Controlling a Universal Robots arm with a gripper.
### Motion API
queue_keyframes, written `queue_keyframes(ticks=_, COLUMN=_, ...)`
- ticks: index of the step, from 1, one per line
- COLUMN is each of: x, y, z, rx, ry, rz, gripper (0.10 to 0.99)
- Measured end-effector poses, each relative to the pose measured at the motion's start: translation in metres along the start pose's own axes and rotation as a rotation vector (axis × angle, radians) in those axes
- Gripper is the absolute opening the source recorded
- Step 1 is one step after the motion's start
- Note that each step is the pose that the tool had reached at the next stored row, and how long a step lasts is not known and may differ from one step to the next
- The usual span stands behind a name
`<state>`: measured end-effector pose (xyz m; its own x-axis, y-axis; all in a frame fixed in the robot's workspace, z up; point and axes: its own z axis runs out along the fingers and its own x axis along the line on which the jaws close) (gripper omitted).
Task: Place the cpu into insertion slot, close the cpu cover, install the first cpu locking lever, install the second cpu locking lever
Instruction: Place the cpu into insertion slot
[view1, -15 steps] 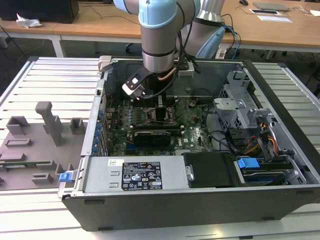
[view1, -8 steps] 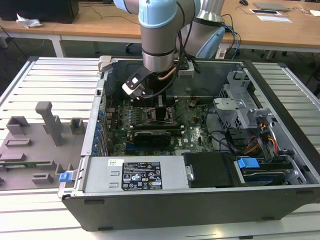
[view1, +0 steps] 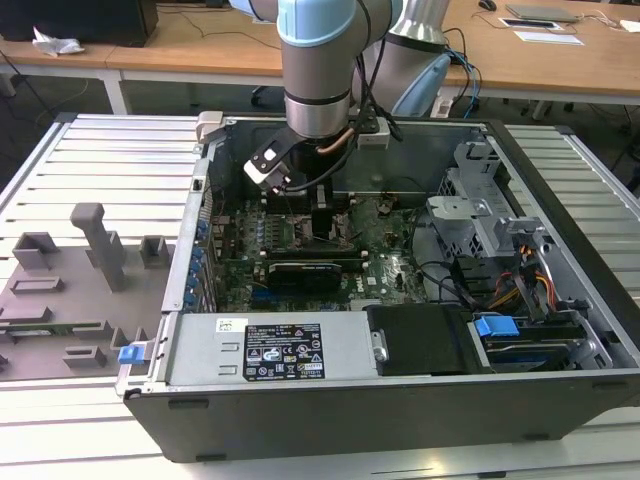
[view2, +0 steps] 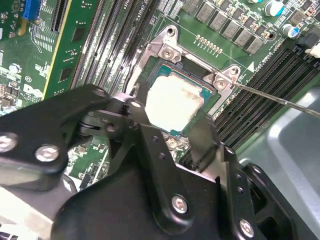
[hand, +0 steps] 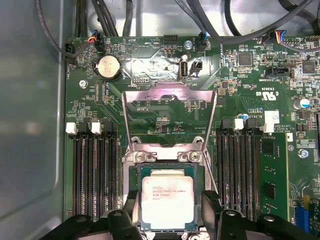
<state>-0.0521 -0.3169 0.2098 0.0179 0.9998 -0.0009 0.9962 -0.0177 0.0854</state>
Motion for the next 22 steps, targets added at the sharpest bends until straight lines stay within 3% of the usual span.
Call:
queue_keyframes(ticks=1, x=0.0000, y=0.0000, z=0.0000, rx=0.000, ry=0.0000, rz=0.000, gripper=0.533)
queue_keyframes(ticks=2, x=0.0000, y=0.0000, z=0.0000, rx=0.000, ry=0.0000, rz=0.000, gripper=0.533)
queue_keyframes(ticks=3, x=0.0000, y=0.0000, z=0.0000, rx=0.000, ry=0.0000, rz=0.000, gripper=0.408)
queue_keyframes(ticks=4, x=0.0000, y=0.0000, z=0.0000, rx=0.000, ry=0.0000, rz=0.000, gripper=0.349)
queue_keyframes(ticks=6, x=0.0000, y=0.0000, z=0.0000, rx=0.000, ry=0.0000, rz=0.000, gripper=0.349)
queue_keyframes(ticks=7, x=0.0000, y=0.0000, z=0.0000, rx=0.000, ry=0.0000, rz=0.000, gripper=0.231)
queue_keyframes(ticks=9, x=0.0000, y=0.0000, z=0.0000, rx=0.000, ry=0.0000, rz=0.000, gripper=0.110)
queue_keyframes(ticks=14, x=0.0000, y=0.0001, z=-0.0011, rx=0.000, ry=-0.0002, rz=0.000, gripper=0.106)
queue_keyframes(ticks=17, x=0.0000, y=0.0008, z=-0.0093, rx=0.000, ry=0.0006, rz=0.000, gripper=0.106)
queue_keyframes(ticks=19, x=0.0000, y=0.0024, z=-0.0275, rx=0.000, ry=0.0006, rz=0.000, gripper=0.106)
queue_keyframes(ticks=22, x=0.0001, y=0.0036, z=-0.0418, rx=0.000, ry=0.0005, rz=0.000, gripper=0.106)
